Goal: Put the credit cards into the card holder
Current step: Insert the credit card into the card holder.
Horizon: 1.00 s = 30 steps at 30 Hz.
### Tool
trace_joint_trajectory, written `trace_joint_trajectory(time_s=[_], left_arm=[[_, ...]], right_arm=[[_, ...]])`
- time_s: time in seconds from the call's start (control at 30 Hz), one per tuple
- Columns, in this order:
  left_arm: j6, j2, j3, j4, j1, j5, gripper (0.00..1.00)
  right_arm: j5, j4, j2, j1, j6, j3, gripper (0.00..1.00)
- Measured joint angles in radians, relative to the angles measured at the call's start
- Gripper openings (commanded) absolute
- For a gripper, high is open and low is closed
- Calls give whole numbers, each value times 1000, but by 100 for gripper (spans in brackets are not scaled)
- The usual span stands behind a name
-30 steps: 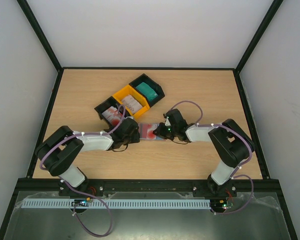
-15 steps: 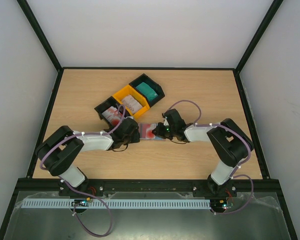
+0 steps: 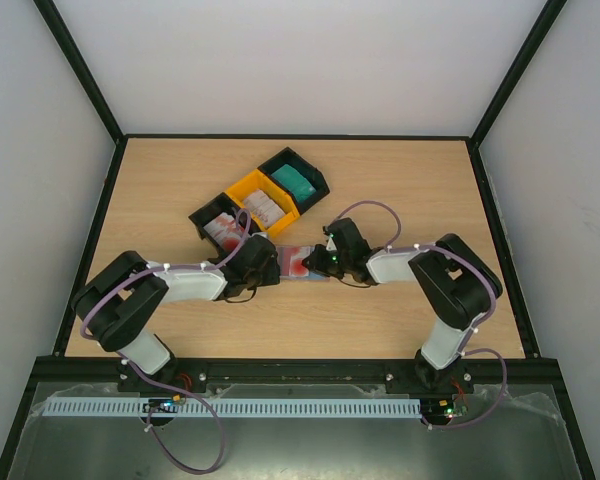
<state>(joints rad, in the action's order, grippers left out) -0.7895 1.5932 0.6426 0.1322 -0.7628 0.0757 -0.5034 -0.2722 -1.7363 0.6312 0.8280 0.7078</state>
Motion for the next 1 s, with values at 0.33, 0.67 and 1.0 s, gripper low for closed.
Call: trace_joint_trajectory(time_s=[0.33,0.67,1.0], left_arm=[[0,1,0,2,0,-4,30],[0,2,0,4,0,-4,30],[1,3,0,7,0,-7,30]], right_arm=[[-21,-26,-33,13,6,19,4],[-23,-16,-64,32,2,57,8],[33,55,-48,63,-16,93,30]])
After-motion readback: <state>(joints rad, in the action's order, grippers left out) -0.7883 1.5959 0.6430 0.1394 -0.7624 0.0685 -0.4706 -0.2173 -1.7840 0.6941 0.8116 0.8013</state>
